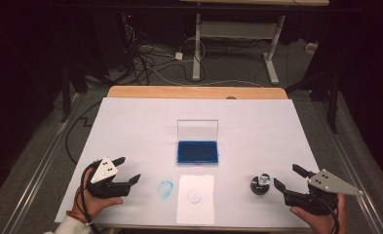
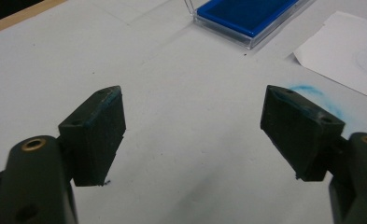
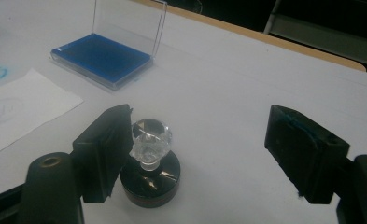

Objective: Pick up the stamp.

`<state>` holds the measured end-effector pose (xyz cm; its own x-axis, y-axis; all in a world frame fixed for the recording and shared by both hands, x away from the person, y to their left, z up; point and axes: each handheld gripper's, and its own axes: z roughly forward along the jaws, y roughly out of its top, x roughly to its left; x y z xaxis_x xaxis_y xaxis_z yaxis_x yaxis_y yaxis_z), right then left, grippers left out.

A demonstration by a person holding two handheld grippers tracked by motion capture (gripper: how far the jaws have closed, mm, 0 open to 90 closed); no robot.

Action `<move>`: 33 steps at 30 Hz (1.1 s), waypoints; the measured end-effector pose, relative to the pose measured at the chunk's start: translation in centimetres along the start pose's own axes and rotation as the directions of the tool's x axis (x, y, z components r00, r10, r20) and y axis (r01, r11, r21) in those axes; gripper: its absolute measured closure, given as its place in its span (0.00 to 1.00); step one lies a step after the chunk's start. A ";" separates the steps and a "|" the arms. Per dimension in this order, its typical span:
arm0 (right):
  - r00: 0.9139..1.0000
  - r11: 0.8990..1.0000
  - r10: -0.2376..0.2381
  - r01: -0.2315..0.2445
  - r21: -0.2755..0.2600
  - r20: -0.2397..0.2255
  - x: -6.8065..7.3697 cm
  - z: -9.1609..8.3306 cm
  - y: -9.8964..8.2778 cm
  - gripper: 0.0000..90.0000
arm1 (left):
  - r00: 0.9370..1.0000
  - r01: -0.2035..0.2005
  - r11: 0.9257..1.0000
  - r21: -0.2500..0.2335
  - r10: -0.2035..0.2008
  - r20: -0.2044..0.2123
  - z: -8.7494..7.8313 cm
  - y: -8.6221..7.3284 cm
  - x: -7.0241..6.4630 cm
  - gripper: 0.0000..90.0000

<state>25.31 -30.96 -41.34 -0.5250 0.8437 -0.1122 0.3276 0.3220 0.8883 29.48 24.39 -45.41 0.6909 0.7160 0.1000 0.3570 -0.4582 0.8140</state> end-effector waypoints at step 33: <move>0.984 0.914 -0.065 0.126 0.385 -0.168 1.5 5.1 3.2 0.38 | 1.000 -0.023 0.997 0.071 0.022 0.012 1.5 -0.1 -0.9 0.21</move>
<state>29.58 -26.53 -40.94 -0.6697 0.7368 -0.0928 0.5359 0.5660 0.6265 29.71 23.02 -46.44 0.7060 0.6994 0.1114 0.3846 -0.5106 0.7690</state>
